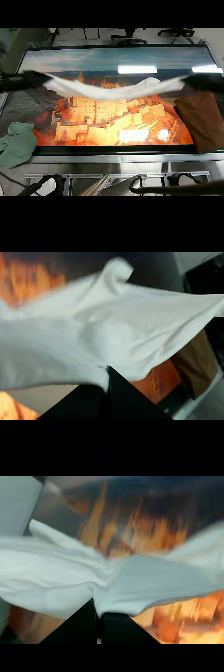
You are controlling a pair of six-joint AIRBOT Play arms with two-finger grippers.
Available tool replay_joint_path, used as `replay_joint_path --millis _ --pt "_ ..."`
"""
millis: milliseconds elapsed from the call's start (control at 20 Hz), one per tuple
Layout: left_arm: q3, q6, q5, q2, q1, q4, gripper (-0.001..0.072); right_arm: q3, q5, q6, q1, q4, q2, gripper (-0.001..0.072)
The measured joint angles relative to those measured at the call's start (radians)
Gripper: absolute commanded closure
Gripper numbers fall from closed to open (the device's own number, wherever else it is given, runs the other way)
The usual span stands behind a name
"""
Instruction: Fold the shirts.
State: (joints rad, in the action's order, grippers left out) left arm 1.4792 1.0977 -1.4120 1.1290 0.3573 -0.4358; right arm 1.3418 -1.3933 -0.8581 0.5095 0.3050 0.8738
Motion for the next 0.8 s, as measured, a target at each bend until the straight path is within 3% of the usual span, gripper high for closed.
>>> replay_joint_path --millis 200,450,650,800 --pt "0.254 0.033 0.046 -0.217 0.182 0.117 0.0698 0.281 0.091 0.005 0.077 -0.071 -0.161 0.0686" --pt "0.484 0.099 0.087 -0.319 0.415 0.156 0.0699 0.51 0.215 -0.013 0.111 0.022 -0.24 0.0686" --pt "0.53 0.122 0.025 -0.248 0.364 0.088 0.0698 0.51 0.148 -0.039 0.116 0.051 -0.182 0.0686" --pt "0.409 0.113 -0.025 -0.151 0.184 0.013 0.0698 0.381 0.087 -0.01 0.086 -0.006 -0.086 0.0686"
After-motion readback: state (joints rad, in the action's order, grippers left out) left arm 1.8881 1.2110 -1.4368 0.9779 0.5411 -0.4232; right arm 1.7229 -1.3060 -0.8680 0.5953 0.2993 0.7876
